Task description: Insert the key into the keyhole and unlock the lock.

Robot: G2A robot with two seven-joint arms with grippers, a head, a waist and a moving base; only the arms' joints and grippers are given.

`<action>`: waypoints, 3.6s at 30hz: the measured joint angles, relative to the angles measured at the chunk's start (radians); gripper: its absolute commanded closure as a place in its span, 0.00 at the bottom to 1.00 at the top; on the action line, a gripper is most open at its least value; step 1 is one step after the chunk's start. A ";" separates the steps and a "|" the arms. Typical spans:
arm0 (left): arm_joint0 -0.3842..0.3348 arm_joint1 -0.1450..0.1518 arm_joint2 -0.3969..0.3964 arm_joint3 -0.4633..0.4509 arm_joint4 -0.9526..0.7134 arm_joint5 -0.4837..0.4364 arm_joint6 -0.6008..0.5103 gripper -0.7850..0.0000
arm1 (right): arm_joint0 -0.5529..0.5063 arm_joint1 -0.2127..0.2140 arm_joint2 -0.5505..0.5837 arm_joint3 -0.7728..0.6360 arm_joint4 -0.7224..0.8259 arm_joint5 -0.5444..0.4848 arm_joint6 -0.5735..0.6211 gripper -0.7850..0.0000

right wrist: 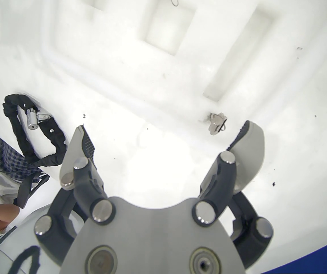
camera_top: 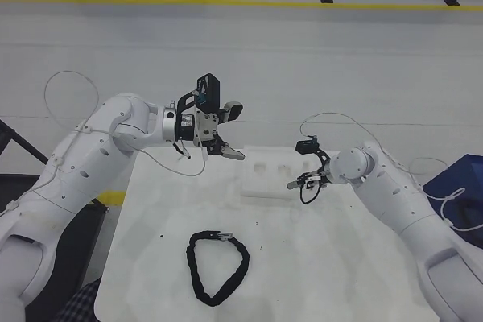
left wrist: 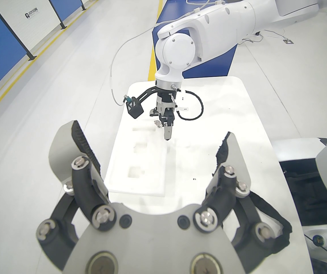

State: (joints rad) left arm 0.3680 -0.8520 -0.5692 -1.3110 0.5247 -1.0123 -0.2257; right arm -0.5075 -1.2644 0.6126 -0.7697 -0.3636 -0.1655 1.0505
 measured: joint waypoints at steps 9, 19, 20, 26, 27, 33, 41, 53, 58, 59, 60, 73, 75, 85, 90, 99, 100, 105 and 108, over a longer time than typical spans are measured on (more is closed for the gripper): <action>0.000 0.000 0.000 0.000 0.000 0.000 0.000 0.00 | 0.026 -0.040 -0.034 0.088 -0.035 0.015 -0.021 0.08; 0.000 0.000 0.000 0.000 0.000 0.000 0.000 0.00 | 0.041 -0.066 -0.042 0.144 -0.058 0.076 -0.016 0.39; 0.000 0.000 0.000 0.000 0.000 0.000 0.000 0.00 | 0.041 -0.068 -0.043 0.147 -0.063 0.082 -0.016 0.40; 0.000 0.000 0.000 0.000 0.000 0.000 0.000 0.00 | 0.043 -0.080 -0.047 0.163 -0.082 0.107 -0.009 0.63; 0.000 0.000 0.000 0.000 0.000 0.000 0.000 0.00 | 0.043 -0.082 -0.047 0.165 -0.083 0.107 -0.009 0.64; 0.000 0.000 0.000 0.000 0.000 0.000 0.000 0.00 | 0.046 -0.094 -0.049 0.189 -0.100 0.134 -0.009 0.67; 0.000 0.000 0.000 0.000 0.000 0.000 0.000 0.00 | 0.049 -0.113 -0.047 0.231 -0.105 0.145 -0.024 1.00; 0.000 0.000 0.000 0.000 0.000 0.000 0.000 0.00 | 0.071 -0.120 -0.036 0.214 -0.155 0.165 -0.031 1.00; 0.000 0.000 0.000 0.000 0.000 0.000 0.000 0.00 | 0.064 -0.100 -0.012 0.145 -0.182 0.182 -0.023 1.00; 0.000 0.000 0.000 0.000 0.000 0.000 0.000 0.00 | 0.058 -0.092 -0.001 0.122 -0.183 0.178 -0.021 1.00; 0.000 0.000 0.000 0.000 0.000 0.000 0.000 0.00 | 0.052 -0.086 0.009 0.102 -0.182 0.171 -0.020 1.00; 0.000 0.000 0.000 0.000 0.000 0.000 0.000 0.00 | -0.198 0.076 0.293 -0.392 -0.174 0.072 0.029 1.00; 0.000 0.000 0.000 0.000 0.000 0.000 0.000 0.00 | -0.272 0.106 0.371 -0.507 -0.160 0.049 0.036 1.00; 0.000 0.000 0.000 0.000 0.000 0.000 0.000 0.00 | -0.607 0.185 0.685 -0.880 -0.035 -0.091 -0.056 1.00; 0.000 0.000 0.000 0.000 0.000 0.000 0.000 0.00 | -0.704 0.199 0.777 -0.930 0.051 -0.158 -0.122 1.00; 0.000 0.000 0.000 0.000 0.000 0.000 0.000 0.00 | -0.759 0.208 0.829 -0.934 0.117 -0.202 -0.158 1.00; 0.000 0.000 0.000 0.000 0.000 0.000 0.000 0.00 | -0.759 0.208 0.829 -0.934 0.117 -0.202 -0.158 1.00; 0.000 0.000 0.000 0.000 0.000 0.000 0.000 0.00 | -0.759 0.208 0.829 -0.934 0.116 -0.202 -0.158 1.00; 0.000 0.000 0.000 0.000 0.000 0.000 0.000 0.00 | -0.759 0.208 0.829 -0.934 0.116 -0.202 -0.158 1.00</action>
State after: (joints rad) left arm 0.3680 -0.8520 -0.5692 -1.3110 0.5247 -1.0123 -0.2257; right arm -1.2661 -1.0567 1.4418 -1.7038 -0.2475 -0.3671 0.8928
